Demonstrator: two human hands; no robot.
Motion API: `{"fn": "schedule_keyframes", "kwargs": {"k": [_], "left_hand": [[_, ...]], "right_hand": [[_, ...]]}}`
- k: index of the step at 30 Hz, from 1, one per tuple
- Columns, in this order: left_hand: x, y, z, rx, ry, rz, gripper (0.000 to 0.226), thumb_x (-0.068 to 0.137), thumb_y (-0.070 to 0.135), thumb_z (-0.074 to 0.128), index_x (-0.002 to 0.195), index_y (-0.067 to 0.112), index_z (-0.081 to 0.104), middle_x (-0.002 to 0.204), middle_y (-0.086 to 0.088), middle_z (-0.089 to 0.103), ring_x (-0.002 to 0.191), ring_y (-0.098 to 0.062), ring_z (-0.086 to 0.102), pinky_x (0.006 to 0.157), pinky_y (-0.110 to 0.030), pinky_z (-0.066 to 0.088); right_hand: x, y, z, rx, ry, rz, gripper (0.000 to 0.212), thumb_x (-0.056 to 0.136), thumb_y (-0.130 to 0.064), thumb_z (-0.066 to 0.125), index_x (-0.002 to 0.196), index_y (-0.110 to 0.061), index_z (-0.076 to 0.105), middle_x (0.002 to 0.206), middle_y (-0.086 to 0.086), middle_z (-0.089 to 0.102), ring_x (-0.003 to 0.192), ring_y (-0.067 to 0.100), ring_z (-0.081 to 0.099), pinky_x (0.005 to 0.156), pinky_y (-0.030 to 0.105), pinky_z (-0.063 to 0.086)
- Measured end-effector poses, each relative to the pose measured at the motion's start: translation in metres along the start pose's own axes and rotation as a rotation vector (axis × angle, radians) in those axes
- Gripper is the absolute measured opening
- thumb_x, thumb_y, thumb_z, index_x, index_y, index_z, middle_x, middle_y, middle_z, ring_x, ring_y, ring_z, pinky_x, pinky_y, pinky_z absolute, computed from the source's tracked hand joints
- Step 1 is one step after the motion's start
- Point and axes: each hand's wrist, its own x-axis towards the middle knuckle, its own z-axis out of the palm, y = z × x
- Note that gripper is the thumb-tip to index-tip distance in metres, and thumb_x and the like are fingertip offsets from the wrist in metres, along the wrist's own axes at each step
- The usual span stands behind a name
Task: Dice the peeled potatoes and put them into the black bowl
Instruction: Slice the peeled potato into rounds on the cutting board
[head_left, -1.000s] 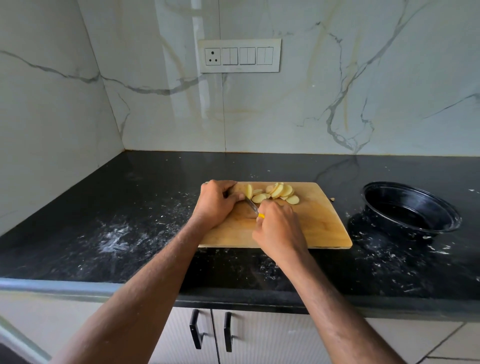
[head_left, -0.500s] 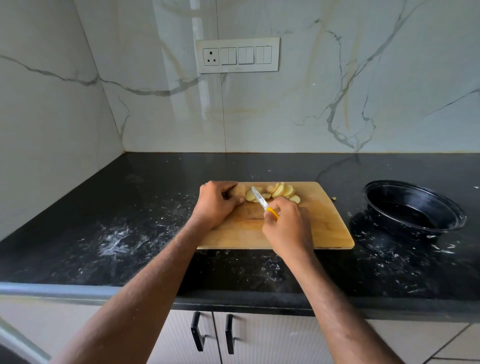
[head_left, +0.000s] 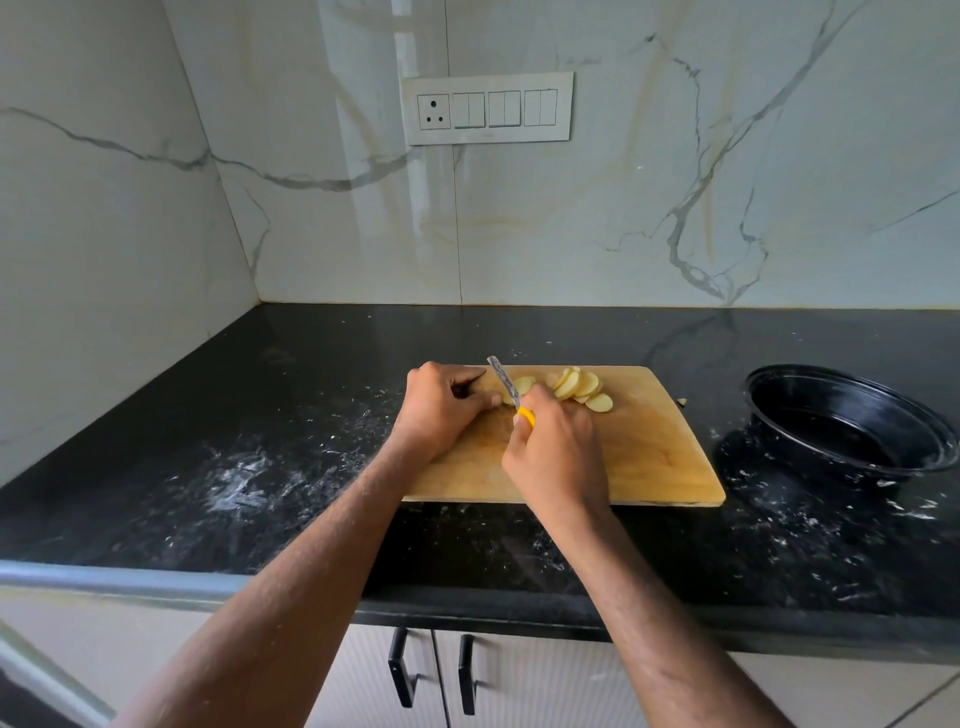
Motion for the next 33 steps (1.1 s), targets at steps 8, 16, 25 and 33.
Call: {"fn": "schedule_keyframes", "kwargs": {"k": [8,16,25,33], "left_hand": [[0.003,-0.003,0.001,0.042,-0.013,0.044,0.006,0.085,0.029,0.081,0.081,0.025,0.078,0.069,0.009,0.071,0.058,-0.004,0.051,0.055,-0.012,0.039],[0.003,-0.004,0.000,0.048,-0.004,0.034,0.008,0.084,0.027,0.081,0.082,0.020,0.079,0.073,0.006,0.073,0.061,-0.012,0.059,0.056,-0.022,0.049],[0.001,0.000,-0.001,0.027,-0.042,0.022,0.004,0.087,0.022,0.079,0.089,0.019,0.080,0.063,0.016,0.065,0.054,0.005,0.052,0.052,-0.007,0.035],[0.007,-0.013,0.004,0.029,-0.011,0.023,0.014,0.083,0.025,0.081,0.081,0.011,0.077,0.074,-0.006,0.073,0.064,-0.006,0.046,0.066,-0.033,0.051]], "right_hand": [[-0.002,-0.002,-0.003,0.027,0.024,0.022,0.013,0.094,-0.011,0.059,0.105,-0.011,0.064,0.077,0.004,0.062,0.068,0.018,0.047,0.050,0.021,0.027],[-0.001,-0.002,-0.004,0.007,-0.024,0.028,0.017,0.097,-0.016,0.056,0.113,-0.014,0.063,0.083,-0.001,0.060,0.073,0.013,0.049,0.050,0.013,0.029],[0.003,-0.004,-0.001,-0.027,-0.056,0.036,0.015,0.094,-0.015,0.057,0.108,-0.015,0.063,0.083,0.006,0.066,0.072,0.019,0.061,0.054,0.030,0.048],[0.013,-0.010,0.010,-0.030,-0.075,0.043,0.017,0.092,-0.012,0.056,0.108,-0.014,0.064,0.091,0.010,0.068,0.082,0.026,0.064,0.060,0.035,0.053]]}}
